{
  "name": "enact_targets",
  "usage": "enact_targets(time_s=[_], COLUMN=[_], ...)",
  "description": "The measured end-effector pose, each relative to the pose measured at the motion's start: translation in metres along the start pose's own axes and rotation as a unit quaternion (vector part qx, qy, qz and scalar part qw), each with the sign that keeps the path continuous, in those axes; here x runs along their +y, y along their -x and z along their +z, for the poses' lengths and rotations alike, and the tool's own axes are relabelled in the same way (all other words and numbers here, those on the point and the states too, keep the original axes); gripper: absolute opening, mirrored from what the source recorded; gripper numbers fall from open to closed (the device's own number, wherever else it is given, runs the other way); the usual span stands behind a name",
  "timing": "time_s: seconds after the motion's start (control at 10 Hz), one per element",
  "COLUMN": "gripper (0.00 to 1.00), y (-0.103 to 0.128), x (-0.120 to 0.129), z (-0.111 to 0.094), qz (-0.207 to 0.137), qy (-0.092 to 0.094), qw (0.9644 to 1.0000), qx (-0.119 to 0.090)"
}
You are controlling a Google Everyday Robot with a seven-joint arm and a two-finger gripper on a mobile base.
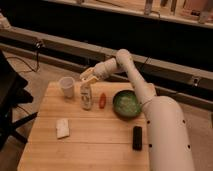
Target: Stand the bottle upright
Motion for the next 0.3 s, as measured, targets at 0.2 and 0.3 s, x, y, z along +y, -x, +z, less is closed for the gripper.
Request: enact_targets(time_s=[0.2,0.3], gripper=[0.26,0.20], y=[0.0042,0.0057], x=[-0.0024,-0.0028], z=[-0.0043,-0.0053], qz=[-0.007,-0.011], qy=[0.001,0.003], qw=[1.0000,0.9999], qx=[0.003,0.004])
